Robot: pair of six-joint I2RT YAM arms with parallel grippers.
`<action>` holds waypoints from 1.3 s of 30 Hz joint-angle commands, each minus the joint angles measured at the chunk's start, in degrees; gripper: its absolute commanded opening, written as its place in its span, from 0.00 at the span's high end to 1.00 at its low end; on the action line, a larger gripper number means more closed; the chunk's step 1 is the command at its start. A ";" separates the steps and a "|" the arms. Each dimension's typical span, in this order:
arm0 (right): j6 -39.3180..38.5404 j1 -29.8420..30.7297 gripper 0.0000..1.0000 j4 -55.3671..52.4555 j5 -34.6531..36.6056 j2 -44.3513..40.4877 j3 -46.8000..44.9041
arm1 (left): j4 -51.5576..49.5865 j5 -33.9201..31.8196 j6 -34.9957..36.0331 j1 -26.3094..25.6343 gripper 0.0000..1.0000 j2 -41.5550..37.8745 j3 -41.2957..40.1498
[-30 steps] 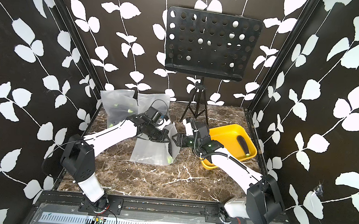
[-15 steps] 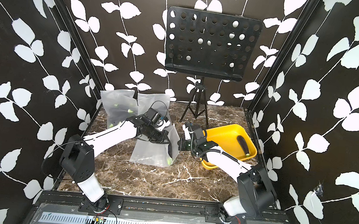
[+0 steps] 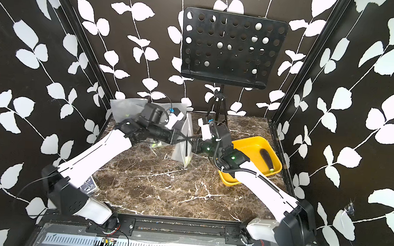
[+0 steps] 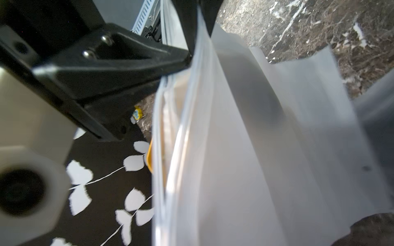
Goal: Place the eggplant in a zip-top bag and seal the zipper
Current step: Adjust the zipper food storage bag in the zipper food storage bag.
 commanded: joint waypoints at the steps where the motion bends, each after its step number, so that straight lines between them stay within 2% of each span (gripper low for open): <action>1: -1.85 0.08 1.00 -2.38 4.90 -0.55 2.70 | -10.16 -6.29 5.42 0.41 1.00 -1.50 4.63; 4: -2.09 -0.16 1.00 -3.86 5.03 1.29 4.11 | -14.35 -8.75 6.53 0.96 1.00 -2.21 4.31; 11: 1.51 1.42 1.00 1.69 -6.67 10.45 8.67 | -19.49 -13.61 4.86 2.31 1.00 -7.47 5.28; 15: 3.76 1.92 1.00 5.21 -9.29 11.35 9.91 | -21.34 -13.04 4.01 2.19 1.00 -7.42 11.40; 20: 7.65 0.45 1.00 7.51 -10.85 11.14 8.67 | -22.67 -9.59 4.96 1.61 1.00 -1.94 16.02; 23: 7.94 -1.46 1.00 4.44 -8.71 11.32 6.08 | -22.30 -7.87 5.34 1.59 1.00 2.26 14.54; 28: 7.41 -4.63 1.00 2.06 -5.04 11.56 -1.62 | -13.72 -3.02 3.04 1.43 1.00 8.41 3.70; 37: 5.88 -5.41 1.00 -0.90 -2.23 11.18 -4.51 | -8.86 -3.02 2.27 0.42 1.00 14.41 1.05; 39: 5.53 -5.86 1.00 -2.29 -1.98 11.26 -4.43 | -7.69 0.53 1.37 0.34 1.00 15.77 0.90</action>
